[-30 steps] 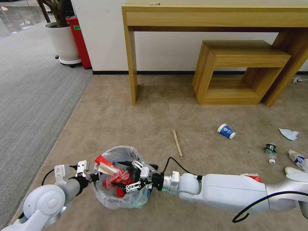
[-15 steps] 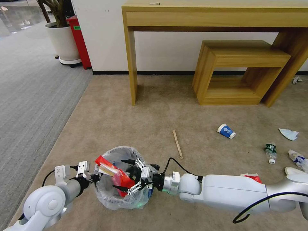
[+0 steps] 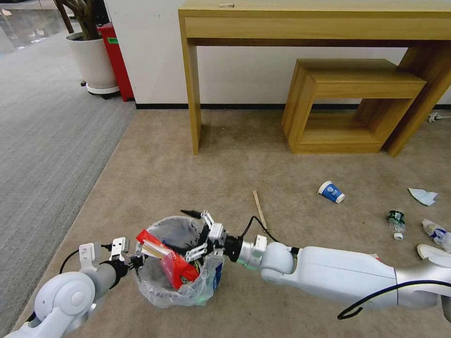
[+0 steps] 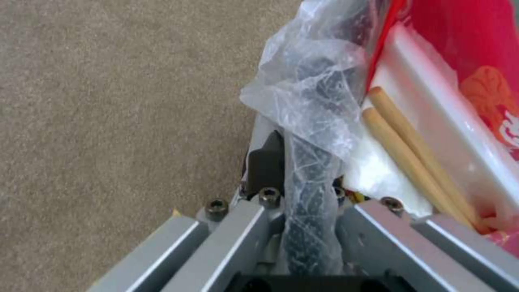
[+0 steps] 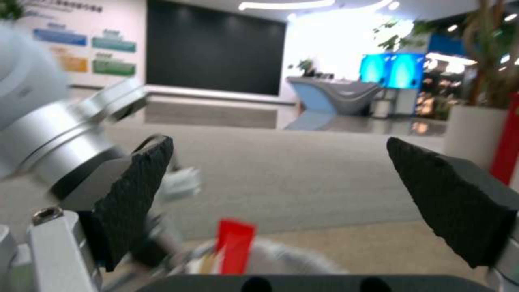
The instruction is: Pick up the trash bin and place the garbage on the floor into it.
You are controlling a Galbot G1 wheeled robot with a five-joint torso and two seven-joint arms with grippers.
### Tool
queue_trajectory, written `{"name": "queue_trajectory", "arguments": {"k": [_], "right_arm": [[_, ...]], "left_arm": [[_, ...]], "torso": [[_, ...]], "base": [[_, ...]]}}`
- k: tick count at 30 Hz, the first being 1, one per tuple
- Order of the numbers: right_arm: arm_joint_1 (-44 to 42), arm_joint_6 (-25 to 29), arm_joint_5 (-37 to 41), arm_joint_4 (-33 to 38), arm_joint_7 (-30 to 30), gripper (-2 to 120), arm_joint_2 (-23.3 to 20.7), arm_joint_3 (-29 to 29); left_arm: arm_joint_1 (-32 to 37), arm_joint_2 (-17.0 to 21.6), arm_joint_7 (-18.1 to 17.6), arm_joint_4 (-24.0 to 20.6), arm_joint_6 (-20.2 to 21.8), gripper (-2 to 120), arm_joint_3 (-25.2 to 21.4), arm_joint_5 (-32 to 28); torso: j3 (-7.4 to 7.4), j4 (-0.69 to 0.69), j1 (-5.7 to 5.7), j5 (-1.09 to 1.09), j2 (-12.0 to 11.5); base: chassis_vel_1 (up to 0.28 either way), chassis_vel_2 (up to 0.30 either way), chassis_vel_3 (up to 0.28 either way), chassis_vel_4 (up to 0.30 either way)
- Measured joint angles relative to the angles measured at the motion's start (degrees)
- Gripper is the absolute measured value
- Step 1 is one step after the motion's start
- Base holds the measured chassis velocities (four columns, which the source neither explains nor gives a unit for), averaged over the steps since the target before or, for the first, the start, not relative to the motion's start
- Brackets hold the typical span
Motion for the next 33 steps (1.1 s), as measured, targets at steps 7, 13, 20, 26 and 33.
{"name": "queue_trajectory", "arguments": {"k": [7,13,20,26,33], "right_arm": [[-1.0,-0.5,1.1,0.2,0.7,100,-0.2,5.1],[-2.7,-0.8,0.9,0.3,1.5,100,-1.0,8.6],[-7.4,-1.5,-0.6,0.6,4.2,100,-3.2,15.4],[-12.2,-1.8,-2.6,0.3,6.4,100,-4.8,21.5],[-15.4,-1.9,-4.8,-1.0,8.1,100,-6.0,27.0]], "left_arm": [[0.2,0.0,0.0,0.0,0.0,0,-0.3,0.2],[0.5,-0.2,0.3,0.0,-0.1,0,-0.7,0.8],[0.6,0.0,0.5,-0.3,-0.2,0,-1.3,0.9],[0.7,0.5,0.6,-0.5,-0.3,0,-2.5,0.9],[1.8,0.7,1.7,-0.6,-0.6,0,-4.6,1.7]], "torso": [[0.00,0.00,0.00,0.00,0.0],[0.00,0.00,0.00,0.00,0.0],[0.00,0.00,0.00,0.00,0.0],[0.00,-0.01,0.00,0.01,0.0],[0.00,0.00,0.00,0.00,0.0]], "base": [[0.000,0.000,0.000,0.000],[0.000,0.000,0.000,0.000],[0.000,0.000,0.000,0.000],[0.000,0.000,0.000,0.000],[0.000,0.000,0.000,0.000]]}}
